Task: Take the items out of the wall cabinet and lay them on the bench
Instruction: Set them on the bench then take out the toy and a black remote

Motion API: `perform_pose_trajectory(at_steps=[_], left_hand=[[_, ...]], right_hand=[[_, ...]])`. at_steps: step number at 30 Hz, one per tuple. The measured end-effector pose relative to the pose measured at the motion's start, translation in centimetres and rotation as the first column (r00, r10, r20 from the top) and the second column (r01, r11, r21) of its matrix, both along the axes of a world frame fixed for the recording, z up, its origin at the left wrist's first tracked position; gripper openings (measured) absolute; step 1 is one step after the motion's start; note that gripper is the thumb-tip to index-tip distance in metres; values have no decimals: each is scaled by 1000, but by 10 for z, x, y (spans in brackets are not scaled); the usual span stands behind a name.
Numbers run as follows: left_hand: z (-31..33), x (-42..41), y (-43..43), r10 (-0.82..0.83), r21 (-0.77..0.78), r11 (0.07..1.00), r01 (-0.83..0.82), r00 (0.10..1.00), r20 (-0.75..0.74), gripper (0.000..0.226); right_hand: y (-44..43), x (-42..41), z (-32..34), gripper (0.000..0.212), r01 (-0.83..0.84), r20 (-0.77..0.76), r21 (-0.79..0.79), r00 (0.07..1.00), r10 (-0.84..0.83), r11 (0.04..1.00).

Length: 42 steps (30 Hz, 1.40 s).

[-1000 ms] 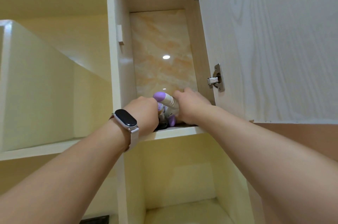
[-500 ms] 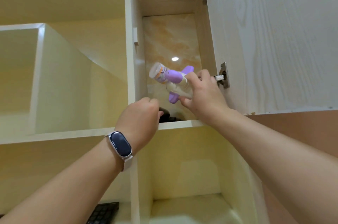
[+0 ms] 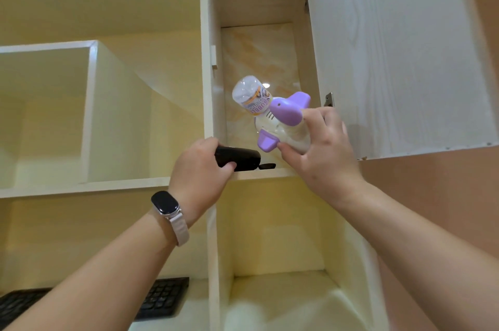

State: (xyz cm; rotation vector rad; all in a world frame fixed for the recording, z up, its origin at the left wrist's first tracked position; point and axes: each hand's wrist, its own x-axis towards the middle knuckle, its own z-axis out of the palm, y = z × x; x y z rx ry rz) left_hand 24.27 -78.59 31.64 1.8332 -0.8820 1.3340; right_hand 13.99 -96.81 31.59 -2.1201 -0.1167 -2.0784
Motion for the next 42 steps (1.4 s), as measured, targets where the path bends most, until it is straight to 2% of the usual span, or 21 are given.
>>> perform_pose_trajectory(at_steps=[4, 7, 10, 16, 19, 23, 25, 33, 42], left_hand=[[-5, -5, -2, -151, -177, 973, 147, 988, -11, 17], [-6, -17, 0, -227, -254, 934, 250, 967, 120, 14], [-4, -35, 6, -314, -299, 876, 379, 917, 245, 20], [-10, -62, 13, -474, -366, 771, 521, 853, 217, 20], [-22, -56, 6, -448, -328, 805, 495, 868, 213, 18], [-34, -39, -21, -361, -181, 888, 422, 885, 294, 20], [-36, -32, -35, -345, -194, 892, 407, 893, 288, 21], [-15, -15, -44, -262, -208, 918, 337, 911, 317, 22], [21, -18, -50, -286, -213, 901, 378, 887, 362, 26]], right_hand=[[3, -16, -12, 50, -36, 20, 38, 999, 35, 999], [6, -29, -22, 48, -70, 43, 40, 997, 68, 997], [10, -41, -30, 47, -95, 74, 59, 993, 90, 994], [12, -57, -54, 51, -126, 120, 122, 986, 111, 985], [15, -58, -70, 53, -103, 104, 161, 991, 87, 982], [24, -55, -86, 54, -80, 139, 221, 989, 50, 972], [27, -53, -92, 52, -65, 113, 262, 993, 36, 963], [22, -59, -90, 51, -53, 103, 237, 994, 30, 970], [14, -56, -98, 54, -45, 118, 223, 993, 19, 974]])
